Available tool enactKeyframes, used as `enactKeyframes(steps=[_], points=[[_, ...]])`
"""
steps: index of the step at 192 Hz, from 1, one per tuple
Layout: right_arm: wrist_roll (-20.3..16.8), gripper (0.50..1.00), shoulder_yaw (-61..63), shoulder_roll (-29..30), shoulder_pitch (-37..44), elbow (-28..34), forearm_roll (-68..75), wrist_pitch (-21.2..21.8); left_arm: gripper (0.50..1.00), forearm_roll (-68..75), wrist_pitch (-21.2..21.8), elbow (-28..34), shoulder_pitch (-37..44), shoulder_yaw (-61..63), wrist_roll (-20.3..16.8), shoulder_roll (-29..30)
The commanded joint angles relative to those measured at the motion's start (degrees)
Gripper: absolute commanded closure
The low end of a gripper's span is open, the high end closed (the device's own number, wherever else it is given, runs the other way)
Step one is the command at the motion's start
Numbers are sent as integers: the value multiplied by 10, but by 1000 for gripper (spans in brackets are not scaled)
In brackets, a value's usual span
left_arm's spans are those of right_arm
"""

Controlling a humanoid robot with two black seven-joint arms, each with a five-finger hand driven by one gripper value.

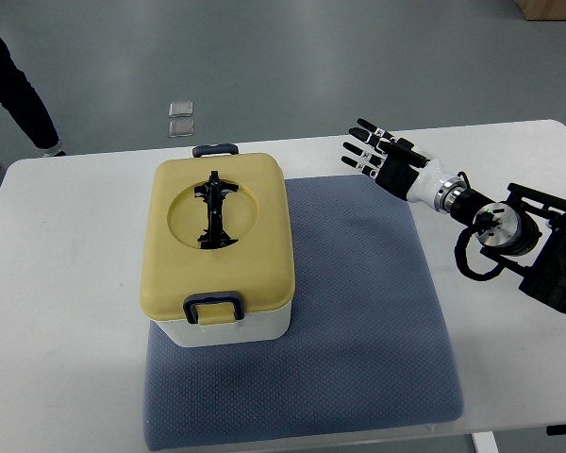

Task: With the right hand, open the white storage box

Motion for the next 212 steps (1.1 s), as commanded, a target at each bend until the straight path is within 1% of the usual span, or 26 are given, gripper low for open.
enactKeyframes(steps=[1, 40, 84, 104, 128, 153, 177, 212], points=[[0, 566, -1, 1, -3, 0, -2, -1, 500, 0, 1, 0, 2, 0, -1, 0], [1, 566, -2, -3, -2, 0, -4, -1, 500, 0, -1, -1, 8, 0, -1, 0], [4, 566, 2, 0, -2, 0, -3, -3, 500, 0, -2, 0, -20, 2, -1, 0], [4, 566, 3, -1, -2, 0, -3, -10, 500, 0, -2, 0, -20, 2, -1, 0], [4, 566, 6, -3, -1, 0, -3, -4, 500, 0, -2, 0, -20, 2, -1, 0], [4, 566, -1, -3, 0, -1, -6, -10, 500, 0, -2, -1, -20, 2, -2, 0], [5, 566, 0, -9, 2, -2, -24, -9, 500, 0, -2, 0, -20, 3, -1, 0], [10, 566, 7, -23, 9, -1, -101, -9, 500, 0, -2, 0, -20, 3, -1, 0]])
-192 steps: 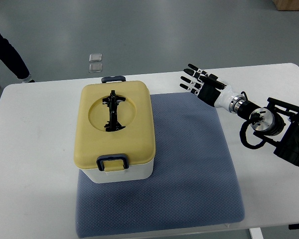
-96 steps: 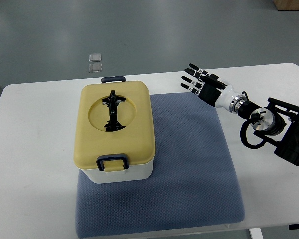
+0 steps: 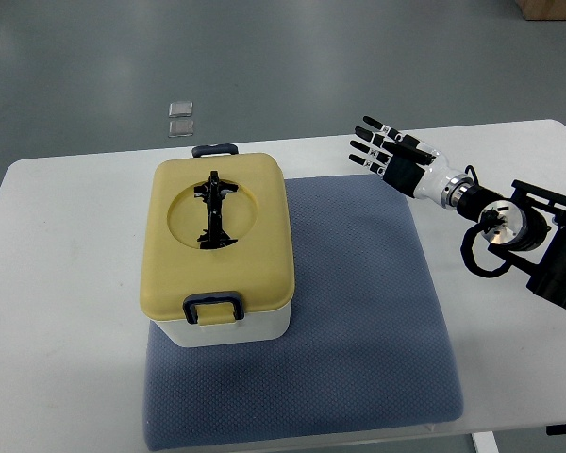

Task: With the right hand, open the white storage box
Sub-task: 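Move the right hand over the yellow lid toward its black handle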

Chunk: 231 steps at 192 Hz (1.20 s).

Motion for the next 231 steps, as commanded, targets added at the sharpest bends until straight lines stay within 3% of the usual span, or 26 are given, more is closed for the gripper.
enactKeyframes(steps=[1, 63, 92, 144, 179, 231], points=[[2, 566, 3, -8, 7, 0, -47, 0, 500, 0, 0, 0, 0, 0, 0, 0], [3, 566, 4, -58, 75, 25, -152, 0, 500, 0, 0, 0, 0, 0, 0, 0], [17, 566, 4, -74, 137, 54, -316, -2, 500, 0, 0, 0, 0, 0, 0, 0], [125, 566, 4, -86, 204, 128, -734, 20, 500, 0, 0, 0, 0, 0, 0, 0], [192, 566, 3, -84, 242, 201, -889, 53, 500, 0, 0, 0, 0, 0, -1, 0], [206, 566, -27, -35, 330, 242, -1029, 63, 500, 0, 0, 0, 0, 0, 0, 0]])
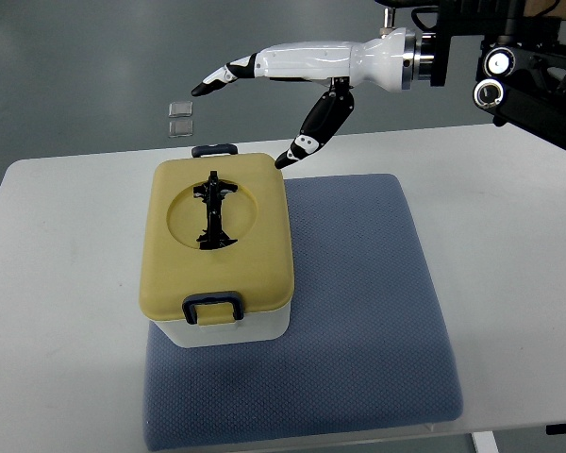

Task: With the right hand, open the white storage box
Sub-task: 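Move the right hand over the yellow lid toward its black handle, then close the right hand fingers around the black lid handle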

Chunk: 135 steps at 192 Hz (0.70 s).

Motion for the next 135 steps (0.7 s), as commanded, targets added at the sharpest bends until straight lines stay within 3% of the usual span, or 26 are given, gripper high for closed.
enactKeyframes(steps=[1, 67, 135], points=[[1, 566, -26, 36, 36, 6, -57, 2, 500, 0, 0, 0, 0, 0, 0, 0], [-3, 568, -167, 100, 152, -5, -128, -2, 500, 0, 0, 0, 0, 0, 0, 0], [-11, 572, -201, 160, 158, -49, -166, -23, 500, 0, 0, 0, 0, 0, 0, 0]])
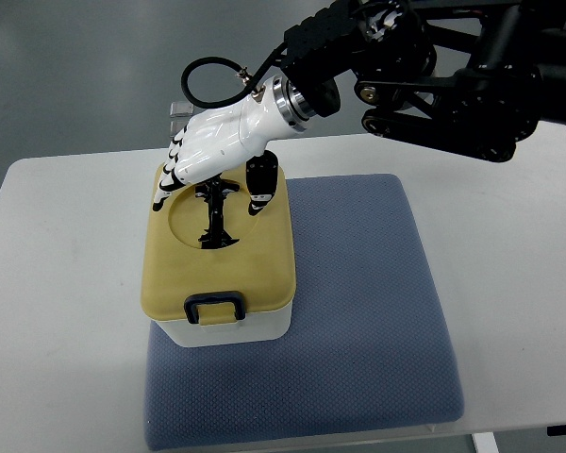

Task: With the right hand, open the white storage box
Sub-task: 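Close the right hand fingers around the black lid handle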

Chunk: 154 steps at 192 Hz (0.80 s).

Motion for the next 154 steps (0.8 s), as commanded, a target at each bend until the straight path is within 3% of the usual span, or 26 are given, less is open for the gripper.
enactKeyframes(steps=[1, 45, 92, 129, 142, 154], points=[[-4, 572, -2, 16, -5, -13, -6, -9, 500, 0, 0, 0, 0, 0, 0, 0], [-5, 579, -20, 25, -10, -36, -8, -47, 500, 0, 0, 0, 0, 0, 0, 0], [-12, 601, -20, 26, -26, -49, -11, -51, 500, 0, 0, 0, 0, 0, 0, 0], [-13, 689, -20, 26, -32, -57, -13, -51, 500, 0, 0, 0, 0, 0, 0, 0], [-13, 742, -20, 26, -32, -58, -14, -51, 500, 0, 0, 0, 0, 0, 0, 0], [-13, 824, -20, 26, -33, -60, -19, -51, 500, 0, 0, 0, 0, 0, 0, 0]])
